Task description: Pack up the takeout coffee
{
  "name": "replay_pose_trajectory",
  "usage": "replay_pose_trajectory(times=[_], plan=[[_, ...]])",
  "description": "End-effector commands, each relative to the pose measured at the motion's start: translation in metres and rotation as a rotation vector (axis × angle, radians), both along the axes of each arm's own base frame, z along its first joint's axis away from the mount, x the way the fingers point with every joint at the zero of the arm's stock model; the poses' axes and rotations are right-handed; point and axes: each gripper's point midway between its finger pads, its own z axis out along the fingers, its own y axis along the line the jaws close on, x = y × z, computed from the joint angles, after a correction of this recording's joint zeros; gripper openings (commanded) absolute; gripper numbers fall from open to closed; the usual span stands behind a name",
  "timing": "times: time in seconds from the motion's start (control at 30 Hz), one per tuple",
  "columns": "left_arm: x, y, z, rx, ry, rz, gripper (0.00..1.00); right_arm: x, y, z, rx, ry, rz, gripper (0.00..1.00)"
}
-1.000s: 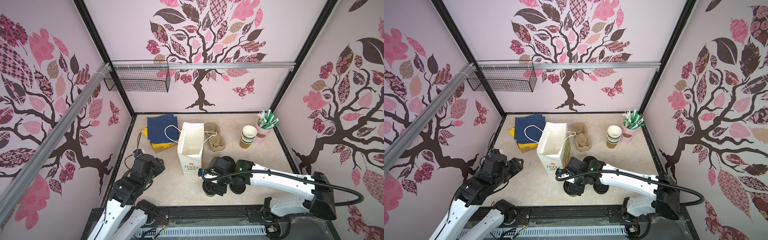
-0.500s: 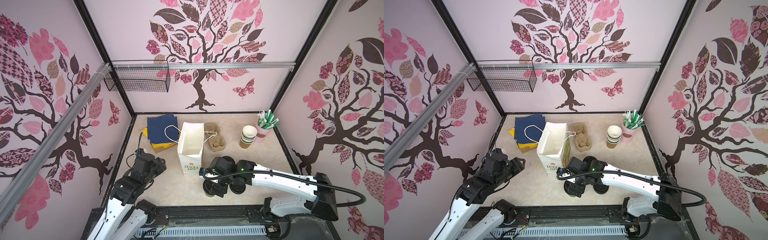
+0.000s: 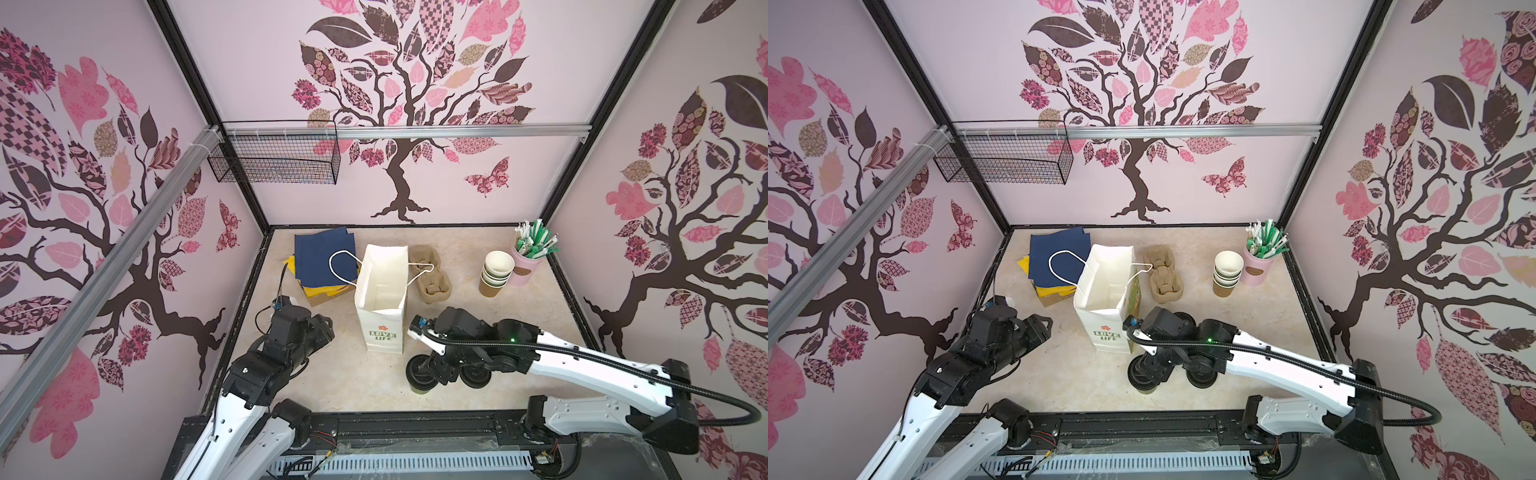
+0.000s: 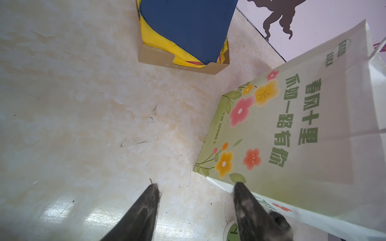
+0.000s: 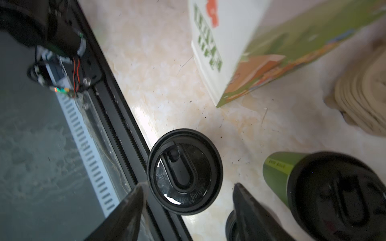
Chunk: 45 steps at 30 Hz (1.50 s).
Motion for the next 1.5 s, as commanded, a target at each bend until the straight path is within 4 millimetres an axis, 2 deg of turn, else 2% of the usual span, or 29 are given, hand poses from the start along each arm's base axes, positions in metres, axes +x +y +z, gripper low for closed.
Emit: replay_pose_trajectory(times=[0.0, 0.17, 0.37, 0.77, 1.47], plan=[[0.002, -0.002, -0.009, -0.002, 0.008, -0.006, 0.61, -0.003, -0.019, 0.001, 0.055, 0.162, -0.299, 0.65], [0.005, -0.007, -0.012, -0.010, 0.020, -0.023, 0.61, -0.018, -0.017, -0.020, 0.067, 0.309, -0.359, 0.61], [0.005, -0.010, -0.013, -0.008, 0.031, -0.042, 0.61, -0.019, -0.020, -0.042, 0.003, 0.322, -0.368, 0.59], [0.003, -0.009, -0.015, -0.011, 0.030, -0.036, 0.61, -0.019, -0.022, -0.067, -0.073, 0.331, -0.363, 0.57], [0.001, -0.005, -0.016, -0.001, 0.031, -0.026, 0.61, -0.029, -0.053, -0.111, -0.324, 0.357, -0.382, 0.52]])
